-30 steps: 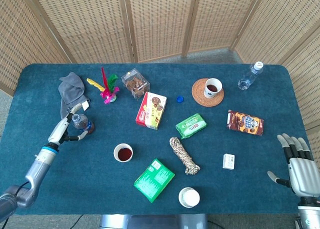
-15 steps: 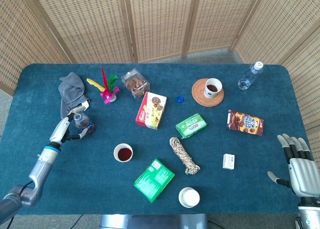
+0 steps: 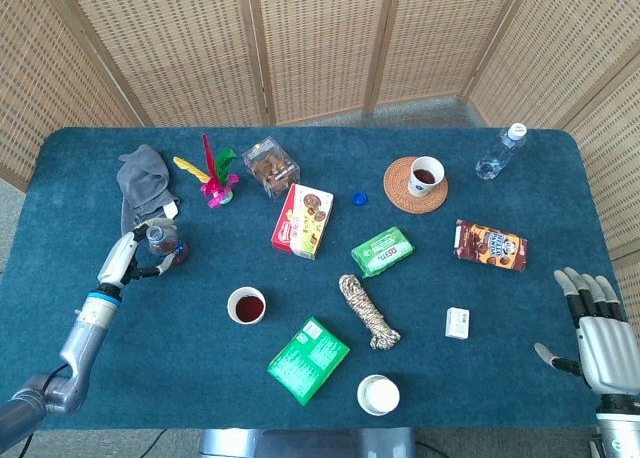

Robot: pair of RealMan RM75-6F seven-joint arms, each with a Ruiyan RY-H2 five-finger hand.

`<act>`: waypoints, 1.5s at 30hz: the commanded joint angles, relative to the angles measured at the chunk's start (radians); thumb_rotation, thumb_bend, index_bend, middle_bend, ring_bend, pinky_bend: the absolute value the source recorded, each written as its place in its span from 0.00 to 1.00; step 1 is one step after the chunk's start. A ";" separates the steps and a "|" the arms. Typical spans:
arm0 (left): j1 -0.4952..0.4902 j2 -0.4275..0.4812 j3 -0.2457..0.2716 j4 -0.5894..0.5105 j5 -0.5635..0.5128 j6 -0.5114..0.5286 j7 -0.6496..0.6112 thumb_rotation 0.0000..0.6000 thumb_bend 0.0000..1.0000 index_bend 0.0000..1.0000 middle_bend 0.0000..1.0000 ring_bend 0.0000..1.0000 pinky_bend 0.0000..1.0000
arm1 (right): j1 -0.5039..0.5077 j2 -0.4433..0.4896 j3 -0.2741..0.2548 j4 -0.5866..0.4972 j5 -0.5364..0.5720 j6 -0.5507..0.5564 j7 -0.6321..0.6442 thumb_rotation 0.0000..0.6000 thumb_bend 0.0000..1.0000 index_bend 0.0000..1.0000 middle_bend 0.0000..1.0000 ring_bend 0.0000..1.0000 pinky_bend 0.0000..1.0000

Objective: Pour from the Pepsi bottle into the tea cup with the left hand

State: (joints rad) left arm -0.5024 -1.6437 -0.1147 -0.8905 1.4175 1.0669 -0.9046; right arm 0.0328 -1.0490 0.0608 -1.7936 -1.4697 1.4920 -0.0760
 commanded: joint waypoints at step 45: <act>-0.098 0.296 0.091 -0.385 0.213 0.044 0.880 1.00 0.49 0.39 0.35 0.21 0.35 | -0.005 0.018 0.008 -0.002 0.001 0.012 0.045 1.00 0.08 0.00 0.00 0.00 0.00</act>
State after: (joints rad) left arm -0.5943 -1.3462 -0.0248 -1.2763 1.6285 1.1157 -0.0424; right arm 0.0278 -1.0306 0.0686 -1.7957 -1.4685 1.5036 -0.0310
